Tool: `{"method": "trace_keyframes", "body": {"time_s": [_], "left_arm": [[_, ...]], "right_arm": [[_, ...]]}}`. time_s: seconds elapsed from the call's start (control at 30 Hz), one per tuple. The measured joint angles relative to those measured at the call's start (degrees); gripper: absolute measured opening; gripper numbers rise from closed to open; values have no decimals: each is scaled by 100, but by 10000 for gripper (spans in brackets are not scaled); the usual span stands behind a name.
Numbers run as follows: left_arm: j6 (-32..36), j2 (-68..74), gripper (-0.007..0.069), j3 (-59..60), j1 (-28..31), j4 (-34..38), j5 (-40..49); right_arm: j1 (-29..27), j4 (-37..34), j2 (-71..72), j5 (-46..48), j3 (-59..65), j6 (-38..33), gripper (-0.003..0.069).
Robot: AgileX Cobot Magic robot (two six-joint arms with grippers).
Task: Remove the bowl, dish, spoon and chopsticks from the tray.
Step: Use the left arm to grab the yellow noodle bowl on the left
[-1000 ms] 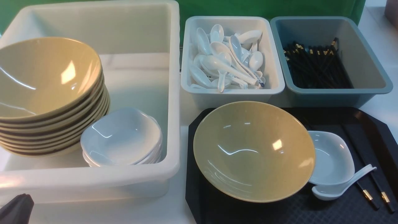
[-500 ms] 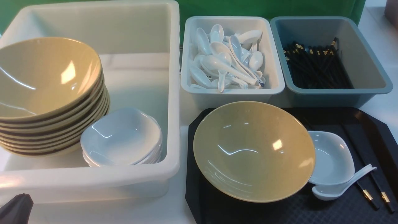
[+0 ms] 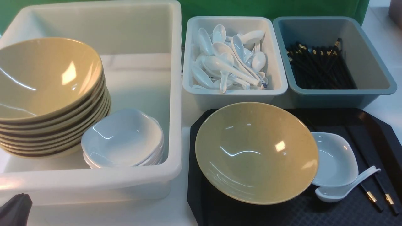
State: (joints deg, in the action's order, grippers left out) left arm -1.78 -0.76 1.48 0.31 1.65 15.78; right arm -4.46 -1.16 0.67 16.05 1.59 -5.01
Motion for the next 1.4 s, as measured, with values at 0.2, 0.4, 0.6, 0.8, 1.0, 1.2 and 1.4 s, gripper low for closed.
{"method": "trace_keyframes", "body": {"time_s": [0.2,0.4,0.6,0.8,1.0,1.2,1.4], "left_arm": [[0,0,-8,0,0,17,-2423],[-38,0,-8,0,0,17,-5249],[-383,-11,-8,0,0,18,-6495],[-767,67,-8,-1150,0,25,-4309],[-595,1297,-8,-3130,0,25,-2061],[-547,2737,-8,-3905,-155,45,-1066],[132,4549,-8,-4891,-1316,621,1206]], "right_arm": [[0,0,0,-2237,0,-38,120],[0,0,0,-4785,0,834,131],[0,-10,-6,-5484,0,2891,136],[0,116,-499,-5110,-153,4122,140],[0,1850,-1379,-3579,-1908,4009,139],[0,2348,-2409,-1515,-2996,3985,141],[0,2098,-3087,806,-3112,3985,149]]}}
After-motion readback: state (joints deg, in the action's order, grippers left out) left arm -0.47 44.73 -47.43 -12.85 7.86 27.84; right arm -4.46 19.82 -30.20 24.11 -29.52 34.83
